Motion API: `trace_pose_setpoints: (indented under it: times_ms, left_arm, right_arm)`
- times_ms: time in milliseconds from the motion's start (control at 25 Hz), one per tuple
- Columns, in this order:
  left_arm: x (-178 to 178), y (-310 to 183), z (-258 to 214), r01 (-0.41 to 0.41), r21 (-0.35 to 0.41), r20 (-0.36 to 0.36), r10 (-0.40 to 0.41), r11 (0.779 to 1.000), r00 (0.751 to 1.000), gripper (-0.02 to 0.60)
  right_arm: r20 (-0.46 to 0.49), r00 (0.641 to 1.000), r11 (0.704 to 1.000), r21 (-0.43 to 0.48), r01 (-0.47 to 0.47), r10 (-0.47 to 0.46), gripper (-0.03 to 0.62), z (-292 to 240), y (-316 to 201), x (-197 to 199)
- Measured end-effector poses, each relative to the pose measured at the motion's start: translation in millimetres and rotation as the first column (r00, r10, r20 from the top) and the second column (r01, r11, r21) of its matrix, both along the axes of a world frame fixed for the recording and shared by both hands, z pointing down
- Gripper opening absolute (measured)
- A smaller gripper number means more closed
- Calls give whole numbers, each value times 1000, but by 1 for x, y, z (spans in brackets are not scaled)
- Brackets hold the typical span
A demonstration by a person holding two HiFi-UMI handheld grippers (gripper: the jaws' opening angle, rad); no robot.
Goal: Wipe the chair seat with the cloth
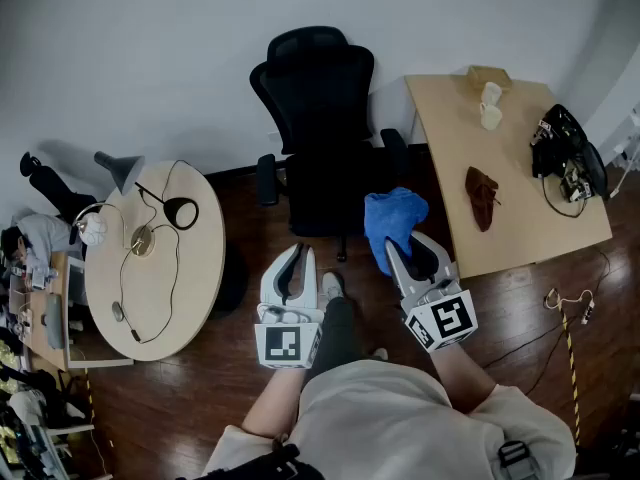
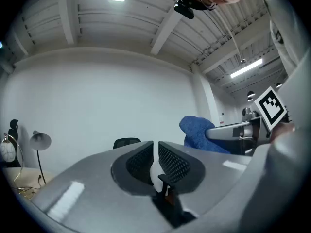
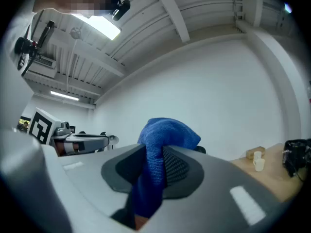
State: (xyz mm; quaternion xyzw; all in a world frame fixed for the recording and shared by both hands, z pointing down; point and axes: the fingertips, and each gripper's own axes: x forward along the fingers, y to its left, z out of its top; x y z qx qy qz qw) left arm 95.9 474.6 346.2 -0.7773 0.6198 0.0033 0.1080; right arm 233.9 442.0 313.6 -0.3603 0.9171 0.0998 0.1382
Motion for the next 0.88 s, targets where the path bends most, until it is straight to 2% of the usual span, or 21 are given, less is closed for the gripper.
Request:
trace_pose_setpoints:
  times_ms: [160, 280, 320, 360, 560, 600, 760, 880]
  left_arm:
    - [-55, -91, -3, -6, -18, -10, 6, 1000, 1000, 15]
    - [-91, -165, -26, -33, 38, -50, 35, 999, 998, 24]
    - [-98, -188, -35, -42, 16, -48, 43, 999, 998, 61]
    - [-104, -210, -43, -52, -18, -42, 52, 998, 998, 72]
    - [-140, -301, -73, -99, -69, -30, 97, 993, 995, 64]
    - [-147, -321, -74, -103, -82, -30, 101, 991, 994, 22]
    - [-171, -395, -56, -114, -160, -52, 107, 981, 993, 0]
    - [-188, -451, -17, -103, -255, -71, 88, 962, 994, 0]
  right_arm:
    - [-7, 1000, 1000, -7, -14, 14, 95, -10, -85, -47]
    - [-21, 999, 999, -40, -34, 33, 95, -24, -158, -80]
    - [-26, 999, 998, -49, -38, 36, 95, -30, -182, -90]
    - [-30, 999, 998, -55, -39, 37, 95, -39, -204, -100]
    - [-52, 997, 998, -37, -51, 49, 95, -67, -294, -149]
    - [-62, 997, 998, -39, -56, 53, 95, -66, -314, -157]
    - [-101, 994, 989, -134, -61, 48, 95, -46, -392, -186]
    - [-121, 992, 972, -227, -54, 27, 95, -10, -456, -202]
